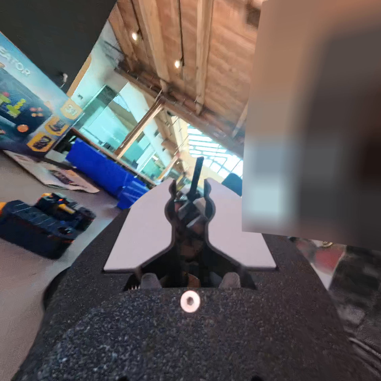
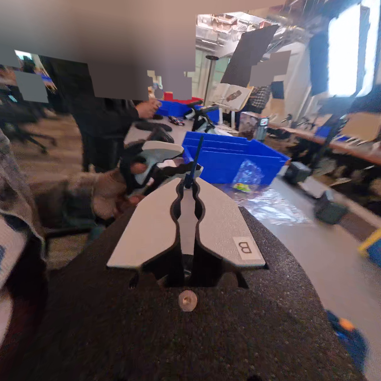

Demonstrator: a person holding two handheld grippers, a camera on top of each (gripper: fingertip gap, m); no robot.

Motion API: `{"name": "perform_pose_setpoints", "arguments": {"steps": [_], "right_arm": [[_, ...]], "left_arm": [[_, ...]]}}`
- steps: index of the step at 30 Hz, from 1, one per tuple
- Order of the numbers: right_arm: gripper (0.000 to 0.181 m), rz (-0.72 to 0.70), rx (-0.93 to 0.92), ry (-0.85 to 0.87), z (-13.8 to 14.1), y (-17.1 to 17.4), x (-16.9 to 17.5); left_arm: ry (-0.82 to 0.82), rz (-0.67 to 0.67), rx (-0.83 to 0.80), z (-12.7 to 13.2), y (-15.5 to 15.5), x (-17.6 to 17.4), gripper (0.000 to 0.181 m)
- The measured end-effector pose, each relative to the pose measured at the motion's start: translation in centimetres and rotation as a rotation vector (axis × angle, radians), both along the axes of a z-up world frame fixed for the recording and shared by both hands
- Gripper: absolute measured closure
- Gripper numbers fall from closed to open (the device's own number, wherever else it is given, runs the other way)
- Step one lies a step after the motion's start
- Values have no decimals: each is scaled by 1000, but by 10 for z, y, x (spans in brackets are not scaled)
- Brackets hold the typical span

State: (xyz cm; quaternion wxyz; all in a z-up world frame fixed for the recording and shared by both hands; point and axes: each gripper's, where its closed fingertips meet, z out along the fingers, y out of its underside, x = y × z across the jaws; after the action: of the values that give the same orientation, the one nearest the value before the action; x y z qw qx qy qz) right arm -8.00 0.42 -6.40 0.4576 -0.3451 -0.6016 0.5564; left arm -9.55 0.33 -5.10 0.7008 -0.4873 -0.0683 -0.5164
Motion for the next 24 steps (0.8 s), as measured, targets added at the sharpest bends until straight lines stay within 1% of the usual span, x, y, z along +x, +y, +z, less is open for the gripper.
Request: {"name": "perform_pose_setpoints", "arguments": {"steps": [1, 2, 4, 5, 7, 8, 10, 12, 14, 15, 17, 18, 19, 20, 21, 22, 23, 24], "right_arm": [[173, -41, 156, 15, 0, 2, 3], [173, -67, 300, 24, 0, 3, 6], [173, -107, 522, 31, -1, 6, 9], [173, -101, 614, 23, -3, 6, 11], [173, -90, 774, -6, -8, 8, 12], [173, -75, 846, -23, -11, 9, 13], [173, -48, 968, -41, -16, 10, 13], [173, -11, 1058, -53, -19, 9, 14], [173, 28, 1131, -71, -24, 9, 15], [173, 47, 1165, -79, -25, 10, 16], [173, 59, 1185, -91, -24, 12, 17], [173, 37, 1142, -90, -20, 16, 15], [172, -4, 1042, -77, -12, 20, 12], [172, -50, 874, -60, -1, 26, 9], [170, -73, 643, -56, 8, 31, 7], [166, -68, 350, -59, 17, 36, 5], [159, -6, 14, -58, 24, 36, 5], [153, 99, -319, -45, 30, 34, 7]], "left_arm": [[116, 32, -47, -6, 1, 0, 154], [230, 62, -89, -10, 2, 0, 148], [431, 84, -160, -15, 2, 0, 141], [524, 75, -191, -15, 2, 2, 135], [712, 46, -253, -18, 2, 8, 132], [813, 28, -279, -20, 3, 13, 133], [972, -31, -334, -27, 6, 21, 148], [1018, -140, -378, -33, 8, 33, 158], [1023, -225, -405, -37, 10, 40, 165], [1029, -255, -420, -40, 10, 43, 174], [1015, -273, -436, -42, 12, 44, 174], [973, -245, -414, -38, 16, 42, 174], [897, -207, -376, -30, 20, 39, 174], [790, -173, -328, -20, 23, 36, 174], [676, -137, -259, -8, 24, 33, 174], [567, -86, -194, 2, 25, 28, 174], [482, -47, -152, 8, 25, 25, 174], [422, -15, -127, 10, 26, 22, 174]]}}
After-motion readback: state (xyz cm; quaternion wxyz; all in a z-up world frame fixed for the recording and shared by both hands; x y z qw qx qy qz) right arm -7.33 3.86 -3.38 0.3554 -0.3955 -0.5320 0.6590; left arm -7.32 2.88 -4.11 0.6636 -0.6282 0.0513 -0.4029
